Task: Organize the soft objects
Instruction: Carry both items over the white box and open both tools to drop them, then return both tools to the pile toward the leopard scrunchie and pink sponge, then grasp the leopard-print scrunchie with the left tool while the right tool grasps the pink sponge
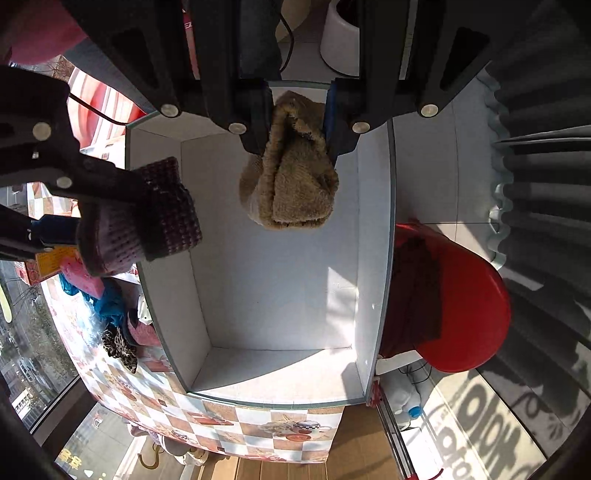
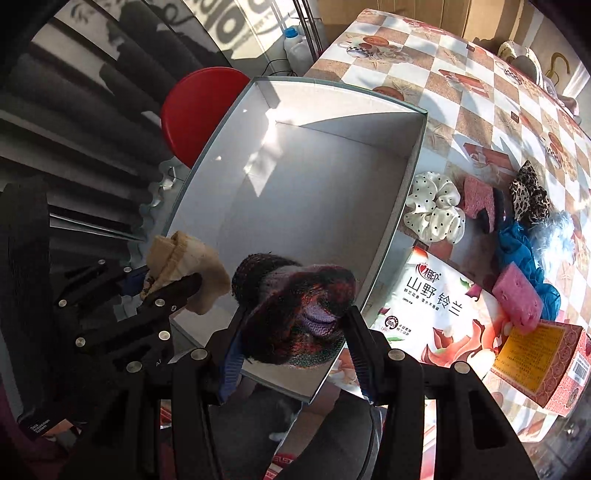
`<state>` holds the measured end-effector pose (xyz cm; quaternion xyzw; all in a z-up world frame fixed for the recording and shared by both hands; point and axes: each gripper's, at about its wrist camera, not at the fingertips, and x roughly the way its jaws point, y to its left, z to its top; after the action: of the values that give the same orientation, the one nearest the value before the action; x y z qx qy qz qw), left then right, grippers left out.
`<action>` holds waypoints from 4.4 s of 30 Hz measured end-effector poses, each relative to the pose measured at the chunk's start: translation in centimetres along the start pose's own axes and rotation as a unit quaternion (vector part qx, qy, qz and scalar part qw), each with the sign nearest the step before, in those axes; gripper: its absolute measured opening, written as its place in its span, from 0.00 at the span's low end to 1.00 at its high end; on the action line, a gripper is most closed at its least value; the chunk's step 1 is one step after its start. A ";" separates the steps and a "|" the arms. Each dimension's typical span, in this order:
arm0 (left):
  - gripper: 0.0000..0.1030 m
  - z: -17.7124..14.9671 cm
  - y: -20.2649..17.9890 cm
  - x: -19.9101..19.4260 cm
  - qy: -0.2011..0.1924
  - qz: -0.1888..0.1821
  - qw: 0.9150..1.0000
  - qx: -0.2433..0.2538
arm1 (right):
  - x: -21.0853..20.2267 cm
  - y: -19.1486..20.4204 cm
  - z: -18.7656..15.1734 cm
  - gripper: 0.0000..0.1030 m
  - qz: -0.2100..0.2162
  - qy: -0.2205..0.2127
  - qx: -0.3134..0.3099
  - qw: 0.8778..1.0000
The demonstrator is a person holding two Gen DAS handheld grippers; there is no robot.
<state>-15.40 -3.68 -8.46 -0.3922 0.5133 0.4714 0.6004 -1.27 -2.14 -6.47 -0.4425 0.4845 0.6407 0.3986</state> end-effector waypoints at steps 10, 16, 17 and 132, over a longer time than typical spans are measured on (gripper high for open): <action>0.23 -0.5 0.0 3.0 0.037 0.001 0.999 0.001 | 2.6 0.2 -0.7 0.51 -0.007 0.039 -0.012 0.999; 0.23 -1.1 -0.2 4.0 0.056 -0.004 0.998 0.004 | 4.1 0.5 -1.2 0.51 0.003 0.068 -0.015 0.998; 0.23 -1.2 -0.3 4.1 0.058 -0.004 0.998 0.005 | 4.4 0.5 -1.3 0.51 0.008 0.073 -0.014 0.997; 0.88 30.3 -27.6 15.5 0.084 -0.023 0.986 0.140 | 2.3 -42.1 -12.2 1.00 -0.112 0.071 0.227 0.965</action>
<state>19.23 20.96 -19.05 -0.3537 0.6136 0.3466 0.6151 39.83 -4.91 -21.69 -0.4360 0.5920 0.4320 0.5223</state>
